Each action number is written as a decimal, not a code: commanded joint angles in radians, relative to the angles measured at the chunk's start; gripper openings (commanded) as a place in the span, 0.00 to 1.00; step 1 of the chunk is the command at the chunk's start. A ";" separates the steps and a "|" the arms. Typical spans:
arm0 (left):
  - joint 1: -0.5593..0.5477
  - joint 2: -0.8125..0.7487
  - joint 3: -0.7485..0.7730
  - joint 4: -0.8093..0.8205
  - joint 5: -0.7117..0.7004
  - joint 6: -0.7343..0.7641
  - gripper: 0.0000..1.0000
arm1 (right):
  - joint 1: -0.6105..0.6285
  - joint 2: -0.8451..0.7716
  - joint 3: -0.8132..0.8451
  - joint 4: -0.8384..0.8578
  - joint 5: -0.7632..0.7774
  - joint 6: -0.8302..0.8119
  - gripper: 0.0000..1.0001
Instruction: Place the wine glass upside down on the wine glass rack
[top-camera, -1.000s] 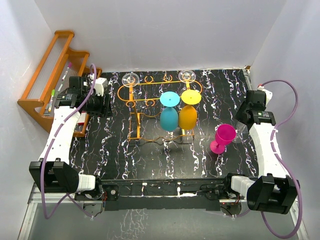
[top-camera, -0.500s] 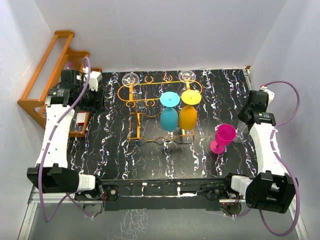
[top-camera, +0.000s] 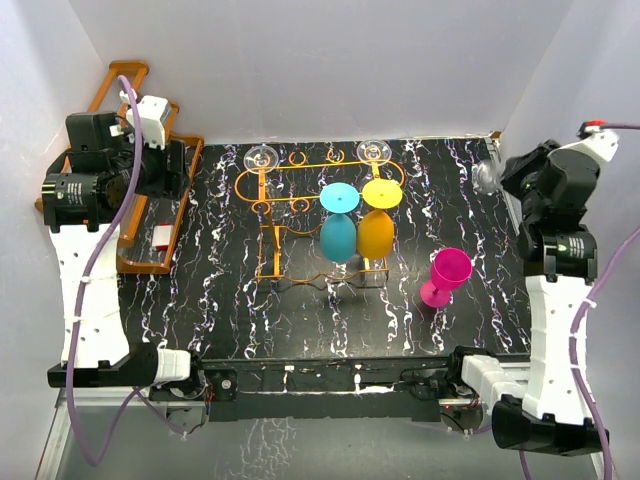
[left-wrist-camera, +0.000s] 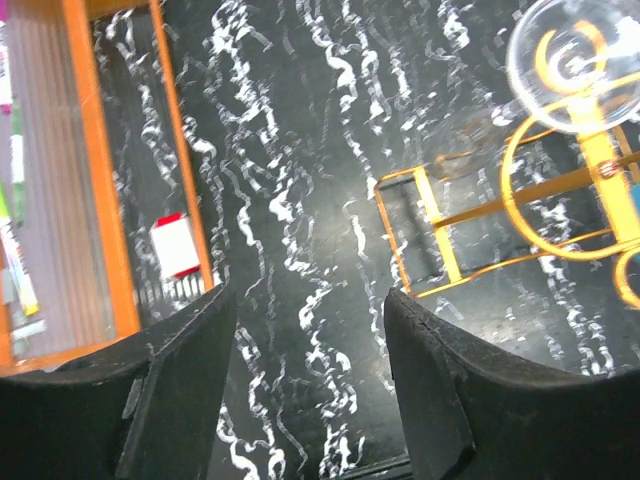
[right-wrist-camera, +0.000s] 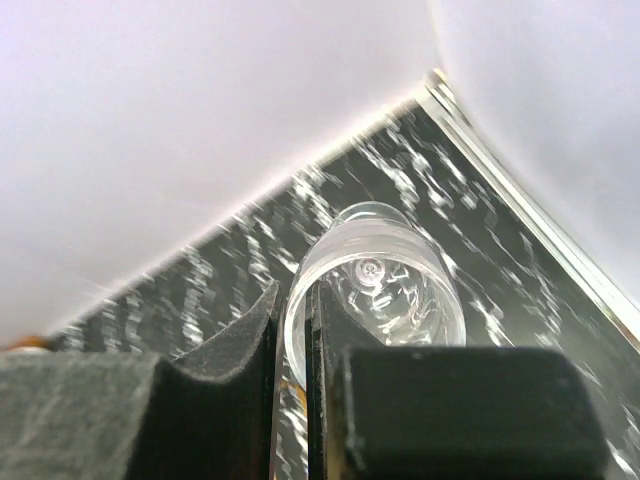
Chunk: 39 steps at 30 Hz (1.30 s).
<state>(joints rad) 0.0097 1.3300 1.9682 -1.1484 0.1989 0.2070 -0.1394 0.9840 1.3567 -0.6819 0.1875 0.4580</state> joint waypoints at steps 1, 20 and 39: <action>0.004 -0.010 0.016 0.121 0.198 -0.107 0.59 | 0.027 -0.038 0.101 0.292 -0.120 0.048 0.08; -0.071 0.132 -0.112 1.527 0.614 -1.355 0.53 | 0.169 0.222 0.311 1.097 -0.663 -0.123 0.08; -0.168 0.177 -0.128 1.537 0.520 -1.579 0.52 | 0.952 0.417 -0.022 1.727 -0.319 -1.626 0.08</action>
<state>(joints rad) -0.1501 1.5093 1.8111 0.3527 0.7071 -1.2911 0.7818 1.4097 1.3334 0.8864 -0.1905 -0.8211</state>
